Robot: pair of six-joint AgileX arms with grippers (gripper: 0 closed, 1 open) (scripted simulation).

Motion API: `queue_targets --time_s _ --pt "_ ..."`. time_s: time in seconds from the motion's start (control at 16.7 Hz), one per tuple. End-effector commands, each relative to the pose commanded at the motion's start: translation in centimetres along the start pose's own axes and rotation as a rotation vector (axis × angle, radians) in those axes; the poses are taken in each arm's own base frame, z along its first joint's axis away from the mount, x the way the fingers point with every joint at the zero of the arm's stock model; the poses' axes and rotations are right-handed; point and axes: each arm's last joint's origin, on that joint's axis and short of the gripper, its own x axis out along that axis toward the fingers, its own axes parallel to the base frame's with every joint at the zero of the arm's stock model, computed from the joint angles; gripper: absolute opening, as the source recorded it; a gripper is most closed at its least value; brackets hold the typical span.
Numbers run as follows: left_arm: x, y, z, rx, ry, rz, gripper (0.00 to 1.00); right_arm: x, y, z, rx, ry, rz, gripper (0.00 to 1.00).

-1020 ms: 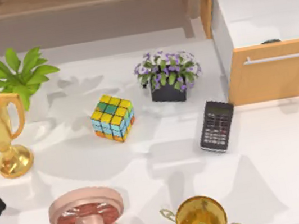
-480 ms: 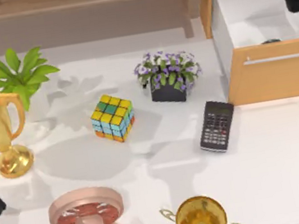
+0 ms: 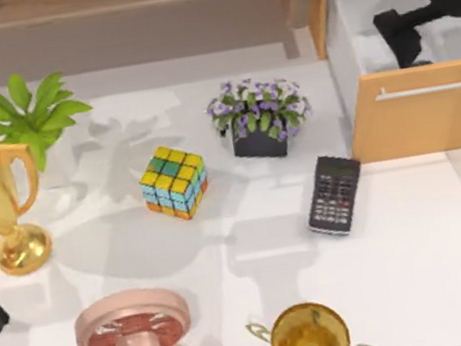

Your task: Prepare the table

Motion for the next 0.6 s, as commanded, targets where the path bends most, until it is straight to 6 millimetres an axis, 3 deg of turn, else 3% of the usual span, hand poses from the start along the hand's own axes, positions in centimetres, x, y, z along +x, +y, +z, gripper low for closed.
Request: queue_targets --time_s 0.18,0.6 --pt "0.00 0.00 0.00 0.000 0.000 0.000 1.00 1.64 -0.15 0.63 0.001 0.041 0.004 1.00" --pt "0.00 0.00 0.00 0.000 0.000 0.000 1.00 1.80 -0.30 0.58 0.004 0.043 0.004 1.00"
